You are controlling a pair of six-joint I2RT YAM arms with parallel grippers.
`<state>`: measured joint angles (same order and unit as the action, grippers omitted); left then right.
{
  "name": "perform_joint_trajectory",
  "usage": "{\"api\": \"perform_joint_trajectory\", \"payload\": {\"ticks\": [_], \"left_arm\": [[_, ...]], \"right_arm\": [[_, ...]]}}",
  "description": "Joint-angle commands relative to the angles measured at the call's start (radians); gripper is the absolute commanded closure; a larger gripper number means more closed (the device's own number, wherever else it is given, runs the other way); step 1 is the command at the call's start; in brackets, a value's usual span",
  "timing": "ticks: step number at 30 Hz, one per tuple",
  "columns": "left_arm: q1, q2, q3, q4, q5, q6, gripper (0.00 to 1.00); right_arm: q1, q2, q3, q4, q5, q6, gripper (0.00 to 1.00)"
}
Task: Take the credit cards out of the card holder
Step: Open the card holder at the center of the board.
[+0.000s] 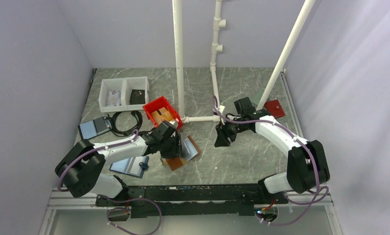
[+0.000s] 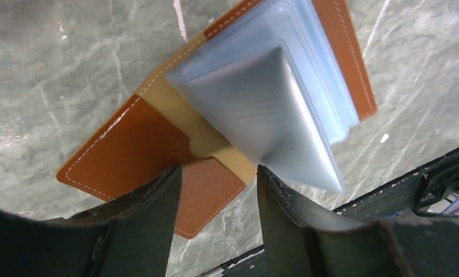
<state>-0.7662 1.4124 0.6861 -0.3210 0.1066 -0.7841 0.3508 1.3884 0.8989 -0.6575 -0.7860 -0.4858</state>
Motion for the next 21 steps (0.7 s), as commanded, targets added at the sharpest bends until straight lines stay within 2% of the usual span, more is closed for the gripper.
{"api": "perform_joint_trajectory", "payload": {"ticks": [1, 5, 9, 14, 16, 18, 21], "left_arm": [[-0.006, -0.043, -0.073, 0.159, 0.029, -0.030, 0.43], [-0.006, -0.091, -0.161, 0.210, 0.001, -0.064, 0.47], [-0.006, -0.130, -0.191, 0.203, -0.025, -0.070, 0.54], [-0.006, -0.175, -0.214, 0.213, -0.036, -0.080, 0.61], [-0.007, -0.189, -0.230, 0.238, -0.033, -0.090, 0.63], [-0.005, -0.198, -0.249, 0.269, -0.027, -0.101, 0.70], [-0.006, -0.199, -0.272, 0.327, -0.013, -0.110, 0.72]], "right_arm": [[0.050, 0.018, -0.014, 0.097, -0.008, 0.073, 0.56], [0.124, 0.049, -0.003, 0.143, 0.038, 0.108, 0.73], [0.201, 0.077, 0.044, 0.164, 0.077, 0.114, 0.84], [0.278, 0.205, 0.126, 0.199, 0.092, 0.165, 0.92], [0.307, 0.242, 0.146, 0.213, 0.118, 0.179, 0.93], [0.326, 0.274, 0.165, 0.215, 0.167, 0.200, 0.94], [0.340, 0.310, 0.162, 0.231, 0.175, 0.222, 0.96]]}}
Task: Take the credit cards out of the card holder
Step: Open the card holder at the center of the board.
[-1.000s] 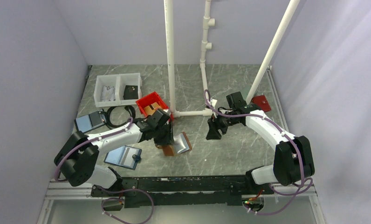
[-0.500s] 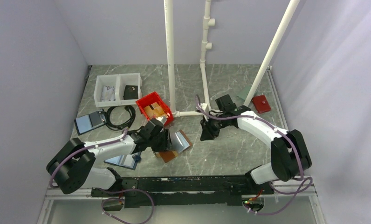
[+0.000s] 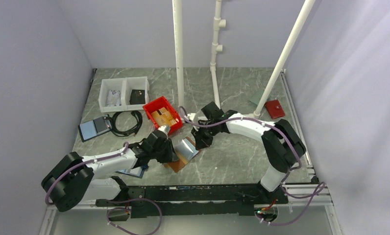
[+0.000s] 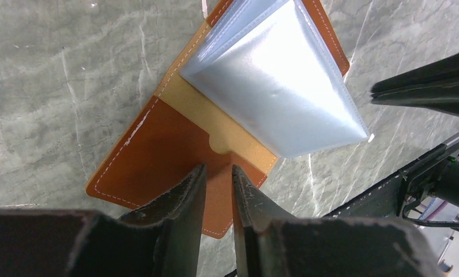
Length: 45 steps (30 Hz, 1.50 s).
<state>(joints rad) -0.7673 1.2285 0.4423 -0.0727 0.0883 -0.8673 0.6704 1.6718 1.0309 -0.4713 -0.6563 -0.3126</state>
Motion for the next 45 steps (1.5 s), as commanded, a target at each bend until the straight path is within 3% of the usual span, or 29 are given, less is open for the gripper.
{"api": "perform_joint_trajectory", "payload": {"ticks": [1, 6, 10, 12, 18, 24, 29, 31, 36, 39, 41, 45], "left_arm": [[-0.006, -0.016, -0.034, 0.102, 0.010, -0.028, 0.72], [-0.005, -0.057, -0.074, 0.198, 0.038, -0.039, 0.70], [-0.004, -0.150, -0.137, 0.273, 0.040, -0.093, 0.42], [-0.004, -0.203, -0.177, 0.305, 0.030, -0.139, 0.33], [-0.004, -0.303, -0.264, 0.384, -0.034, -0.305, 0.29], [-0.004, -0.281, -0.225, 0.335, -0.072, -0.370, 0.29], [-0.003, -0.214, -0.210, 0.327, -0.080, -0.402, 0.36], [-0.004, -0.194, -0.202, 0.303, -0.083, -0.401, 0.44], [-0.004, -0.175, -0.173, 0.216, -0.085, -0.380, 0.81], [-0.004, -0.174, -0.139, 0.143, -0.116, -0.330, 0.94], [-0.003, -0.172, -0.120, 0.112, -0.117, -0.285, 0.99], [-0.003, -0.155, -0.099, 0.096, -0.104, -0.189, 1.00]], "right_arm": [[0.034, 0.032, 0.025, 0.053, 0.055, 0.052, 0.96], [0.109, 0.078, 0.053, 0.042, 0.028, 0.051, 0.97], [0.135, 0.116, 0.083, 0.024, -0.108, 0.078, 0.97], [0.135, 0.132, 0.095, 0.020, -0.152, 0.089, 0.97], [0.135, 0.172, 0.092, 0.039, -0.232, 0.125, 0.97], [0.135, 0.200, 0.090, 0.049, -0.252, 0.144, 0.96], [0.130, 0.204, 0.094, 0.040, -0.220, 0.135, 0.96], [0.124, 0.201, 0.094, 0.039, -0.206, 0.130, 0.96], [0.115, 0.199, 0.098, 0.027, -0.149, 0.103, 0.95], [0.115, 0.200, 0.102, 0.017, -0.117, 0.081, 0.95], [0.113, 0.195, 0.105, 0.009, -0.092, 0.063, 0.95], [0.092, 0.174, 0.117, -0.014, -0.076, 0.031, 0.94]]}}
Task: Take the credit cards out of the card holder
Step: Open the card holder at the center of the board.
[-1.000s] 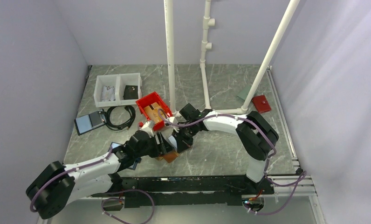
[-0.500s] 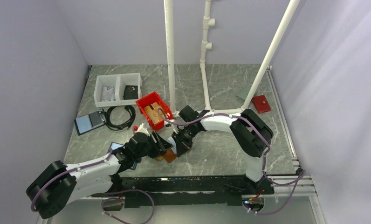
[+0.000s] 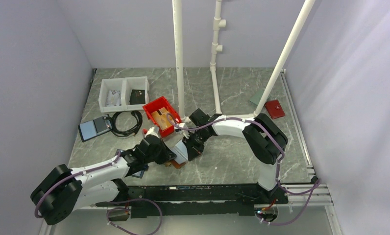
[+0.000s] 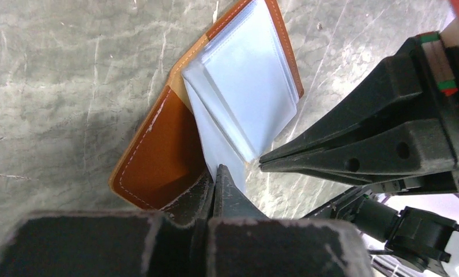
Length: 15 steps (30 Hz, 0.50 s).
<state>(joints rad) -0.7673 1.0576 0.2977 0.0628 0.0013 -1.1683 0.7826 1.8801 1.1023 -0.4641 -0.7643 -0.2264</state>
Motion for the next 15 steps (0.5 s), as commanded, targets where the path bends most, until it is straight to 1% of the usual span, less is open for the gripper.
{"api": "perform_joint_trajectory", "payload": {"ticks": [1, 4, 9, 15], "left_arm": [[-0.004, 0.023, 0.047, -0.033, -0.011, 0.135, 1.00], [0.004, 0.046, 0.054, -0.006, 0.015, 0.205, 1.00], [0.050, 0.097, 0.066, 0.063, 0.084, 0.289, 1.00], [0.103, 0.186, 0.088, 0.167, 0.165, 0.342, 1.00]], "right_arm": [[-0.028, -0.041, 0.047, -0.027, 0.029, -0.060, 0.94], [-0.057, -0.059, 0.052, -0.056, 0.001, -0.093, 0.93], [-0.095, -0.072, 0.072, -0.112, -0.024, -0.152, 0.93], [-0.155, -0.092, 0.078, -0.152, -0.054, -0.197, 0.91]]}}
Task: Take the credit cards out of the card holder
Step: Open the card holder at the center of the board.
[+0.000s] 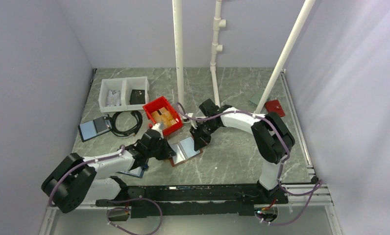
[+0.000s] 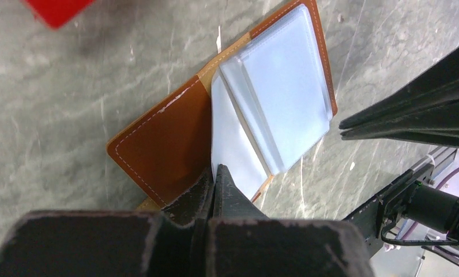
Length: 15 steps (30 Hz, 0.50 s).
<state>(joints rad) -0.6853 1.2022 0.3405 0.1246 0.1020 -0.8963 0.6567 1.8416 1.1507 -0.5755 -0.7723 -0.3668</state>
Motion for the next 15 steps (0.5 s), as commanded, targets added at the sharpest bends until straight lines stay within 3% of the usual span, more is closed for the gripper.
{"api": "perform_joint_trajectory", "payload": {"ticks": [1, 8, 15], "left_arm": [[0.023, 0.070, 0.059, 0.115, 0.071, 0.075, 1.00], [0.026, 0.232, 0.149, 0.146, 0.101, 0.094, 1.00], [0.026, 0.276, 0.157, 0.155, 0.084, 0.059, 1.00]], "right_arm": [[-0.038, -0.054, 0.027, -0.039, -0.049, -0.056, 0.91], [-0.074, -0.065, 0.002, 0.015, -0.007, -0.001, 0.91], [-0.084, -0.067, -0.020, 0.085, 0.125, 0.072, 0.91]]}}
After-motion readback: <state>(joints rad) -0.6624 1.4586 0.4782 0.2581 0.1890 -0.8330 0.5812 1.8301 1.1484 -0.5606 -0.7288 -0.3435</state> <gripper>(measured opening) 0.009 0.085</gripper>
